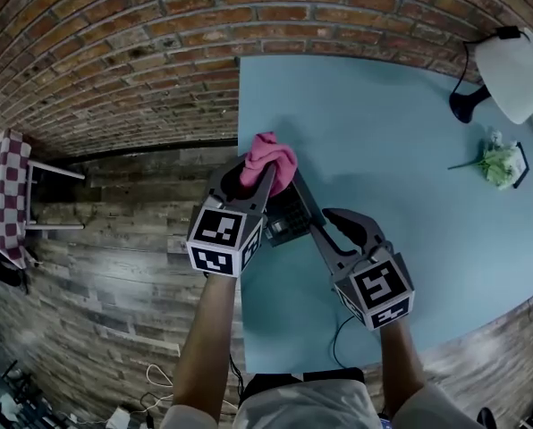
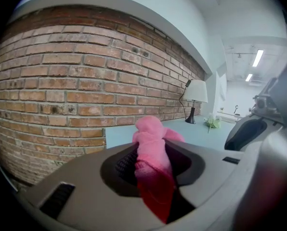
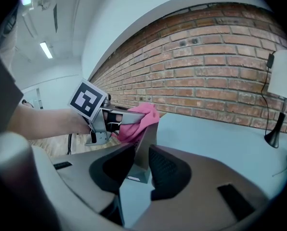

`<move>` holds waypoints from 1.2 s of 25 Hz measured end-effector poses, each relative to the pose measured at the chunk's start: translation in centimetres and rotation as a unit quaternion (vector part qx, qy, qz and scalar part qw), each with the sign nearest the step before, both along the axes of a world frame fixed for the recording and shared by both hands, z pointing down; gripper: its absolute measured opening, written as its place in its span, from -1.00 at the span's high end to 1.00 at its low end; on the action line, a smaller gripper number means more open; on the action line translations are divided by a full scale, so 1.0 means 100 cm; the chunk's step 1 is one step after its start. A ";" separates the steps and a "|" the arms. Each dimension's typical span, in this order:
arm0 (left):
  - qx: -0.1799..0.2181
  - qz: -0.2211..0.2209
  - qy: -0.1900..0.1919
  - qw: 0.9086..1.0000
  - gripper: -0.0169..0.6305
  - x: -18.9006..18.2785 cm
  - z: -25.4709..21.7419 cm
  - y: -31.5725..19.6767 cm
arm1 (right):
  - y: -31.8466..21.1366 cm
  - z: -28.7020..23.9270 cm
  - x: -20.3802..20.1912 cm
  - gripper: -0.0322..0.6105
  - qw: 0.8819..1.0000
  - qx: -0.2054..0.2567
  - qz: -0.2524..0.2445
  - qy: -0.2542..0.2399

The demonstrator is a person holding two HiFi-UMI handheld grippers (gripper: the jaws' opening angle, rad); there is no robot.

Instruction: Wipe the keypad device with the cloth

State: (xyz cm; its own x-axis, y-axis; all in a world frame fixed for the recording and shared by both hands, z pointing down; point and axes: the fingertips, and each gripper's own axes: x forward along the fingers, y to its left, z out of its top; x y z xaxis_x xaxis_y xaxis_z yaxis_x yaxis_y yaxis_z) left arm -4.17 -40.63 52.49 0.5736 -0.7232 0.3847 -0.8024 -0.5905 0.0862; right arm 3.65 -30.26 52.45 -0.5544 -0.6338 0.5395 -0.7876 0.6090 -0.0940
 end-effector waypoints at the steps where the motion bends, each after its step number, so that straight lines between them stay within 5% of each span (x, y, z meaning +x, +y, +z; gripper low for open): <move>1: -0.002 -0.004 0.002 1.000 0.44 -0.001 0.002 0.000 | 0.000 0.000 0.000 0.51 1.000 0.000 0.001 -0.001; 30: -0.078 -0.063 -0.055 0.993 0.44 -0.065 0.069 0.027 | 0.000 0.004 0.002 0.51 0.999 -0.022 0.006 -0.036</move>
